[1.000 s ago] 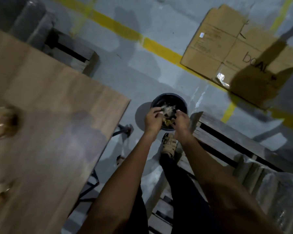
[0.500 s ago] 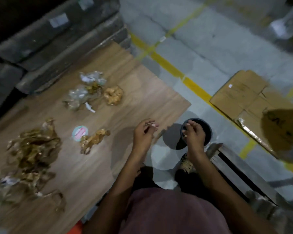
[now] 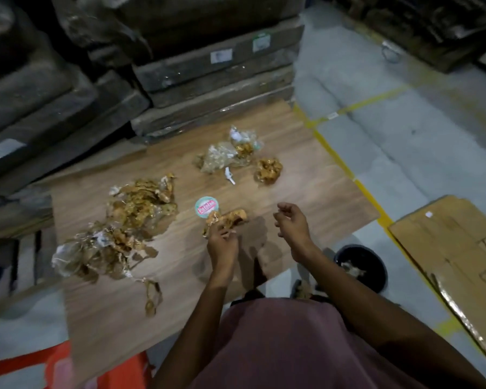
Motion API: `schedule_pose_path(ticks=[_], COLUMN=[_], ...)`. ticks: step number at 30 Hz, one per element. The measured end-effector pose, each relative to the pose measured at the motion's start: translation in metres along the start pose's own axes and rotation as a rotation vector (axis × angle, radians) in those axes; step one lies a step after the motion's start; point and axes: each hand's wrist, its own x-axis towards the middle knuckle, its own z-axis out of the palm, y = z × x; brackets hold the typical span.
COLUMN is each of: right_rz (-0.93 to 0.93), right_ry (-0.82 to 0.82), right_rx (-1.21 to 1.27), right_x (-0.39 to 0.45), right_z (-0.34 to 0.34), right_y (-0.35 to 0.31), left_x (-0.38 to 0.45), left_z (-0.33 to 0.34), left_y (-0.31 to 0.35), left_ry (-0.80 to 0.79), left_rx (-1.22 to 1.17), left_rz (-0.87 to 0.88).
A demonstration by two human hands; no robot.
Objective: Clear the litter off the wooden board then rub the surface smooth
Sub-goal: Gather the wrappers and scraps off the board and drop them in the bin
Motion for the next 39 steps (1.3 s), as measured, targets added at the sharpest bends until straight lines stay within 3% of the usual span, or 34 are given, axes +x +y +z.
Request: schedule_pose_path(ticks=[8,12,17,21,26,30,34,36,39], right_rz=[-0.050,-0.083,-0.113,-0.138,-0.092,-0.283,-0.531,-0.616,-0.601], right_ry=[0.039,-0.031,-0.040,-0.151,-0.374,-0.211,-0.047,-0.053,-0.204], right_rx=[-0.099,-0.228,-0.470,-0.625,-0.600,-0.739,-0.585,-0.526,-0.611], right_x=[0.073,0.109,0.169,0.202,0.214,0.225,0.243,0.259,0.283], right_z=[-0.001,0.006,0.003,0.001,0.008,0.011,0.023,0.037,0.060], right_y=[-0.043,-0.061,-0.075,-0.077,-0.073,-0.080,-0.118,-0.135,-0.147], left_x=[0.025,0.040,0.053,0.058,0.078,0.087,0.107,0.118,0.138], left_z=[0.004,0.019,0.055,0.087,0.110,0.106,0.090,0.089,0.089], left_y=[0.003,-0.001,-0.006,0.006,0.016,0.034,0.043,0.051,0.072], left_ry=[0.132,0.151,0.186,0.231,0.244,0.209,0.295,0.399,0.532], left_rx=[0.199,0.293,0.213,0.100,-0.031,-0.028,0.102,0.148,0.137], left_rz=[-0.101,-0.126,-0.110,-0.129,0.067,0.150,0.260,0.287,0.305])
